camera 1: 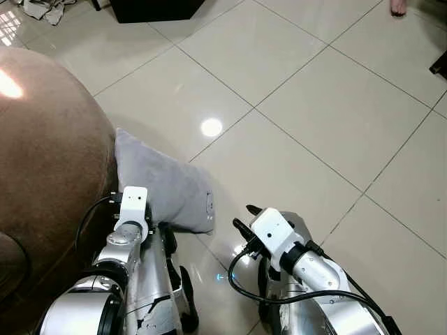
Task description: Move the pillow to the sofa from floor
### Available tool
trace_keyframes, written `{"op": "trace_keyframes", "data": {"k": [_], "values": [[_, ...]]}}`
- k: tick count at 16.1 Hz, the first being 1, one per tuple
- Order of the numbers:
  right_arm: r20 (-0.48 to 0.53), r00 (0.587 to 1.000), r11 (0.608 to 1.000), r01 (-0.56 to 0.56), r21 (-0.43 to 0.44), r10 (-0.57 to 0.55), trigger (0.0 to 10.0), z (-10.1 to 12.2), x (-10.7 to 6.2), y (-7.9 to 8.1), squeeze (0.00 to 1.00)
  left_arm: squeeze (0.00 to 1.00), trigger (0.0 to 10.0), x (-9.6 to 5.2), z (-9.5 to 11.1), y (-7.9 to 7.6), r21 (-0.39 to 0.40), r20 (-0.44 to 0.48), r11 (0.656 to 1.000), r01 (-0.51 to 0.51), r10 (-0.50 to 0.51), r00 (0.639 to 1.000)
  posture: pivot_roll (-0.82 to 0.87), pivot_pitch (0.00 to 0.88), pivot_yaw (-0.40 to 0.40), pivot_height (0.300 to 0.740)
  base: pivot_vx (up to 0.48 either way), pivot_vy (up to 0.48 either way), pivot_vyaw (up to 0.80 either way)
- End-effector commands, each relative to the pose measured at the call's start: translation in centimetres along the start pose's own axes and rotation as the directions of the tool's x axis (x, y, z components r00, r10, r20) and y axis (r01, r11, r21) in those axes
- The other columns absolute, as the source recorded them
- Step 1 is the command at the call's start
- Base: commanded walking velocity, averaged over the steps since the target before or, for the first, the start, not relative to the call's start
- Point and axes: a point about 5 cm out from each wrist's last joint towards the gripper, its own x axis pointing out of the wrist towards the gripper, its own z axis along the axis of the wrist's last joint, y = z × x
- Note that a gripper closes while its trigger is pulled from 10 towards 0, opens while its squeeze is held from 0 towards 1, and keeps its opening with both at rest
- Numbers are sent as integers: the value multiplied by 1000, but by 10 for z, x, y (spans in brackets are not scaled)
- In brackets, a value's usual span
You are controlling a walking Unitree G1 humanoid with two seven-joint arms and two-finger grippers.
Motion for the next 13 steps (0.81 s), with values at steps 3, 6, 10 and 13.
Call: {"op": "trace_keyframes", "data": {"k": [3, 6, 10, 13], "values": [[-11, 1000, 1000, -16, -2, 16, 10000, -5, 0, 6, 0, 0, 0, -1, -7, -2, -13, -25, 1000, 16, -16, 1000, -84, 297, 30, 529, 0, 0, 0], [-10, 1000, 1000, -16, -6, 16, 10000, -5, 0, 6, 0, 0, 0, -1, -6, -2, -16, -25, 1000, 18, -18, 1000, -85, 292, 30, 529, 0, 0, 0], [-10, 1000, 1000, -15, -10, 15, 10000, -6, 2, 5, 0, 0, 0, -1, -6, -4, -22, -22, 999, 28, -29, 999, -88, 276, 30, 529, 0, 0, 0], [-24, 999, 999, 40, 10, -40, 10000, -13, -1, -2, 0, 0, 0, -1, 1, -19, -37, 19, 989, 145, -145, 989, -85, 244, 35, 529, 0, 0, 0]]}}
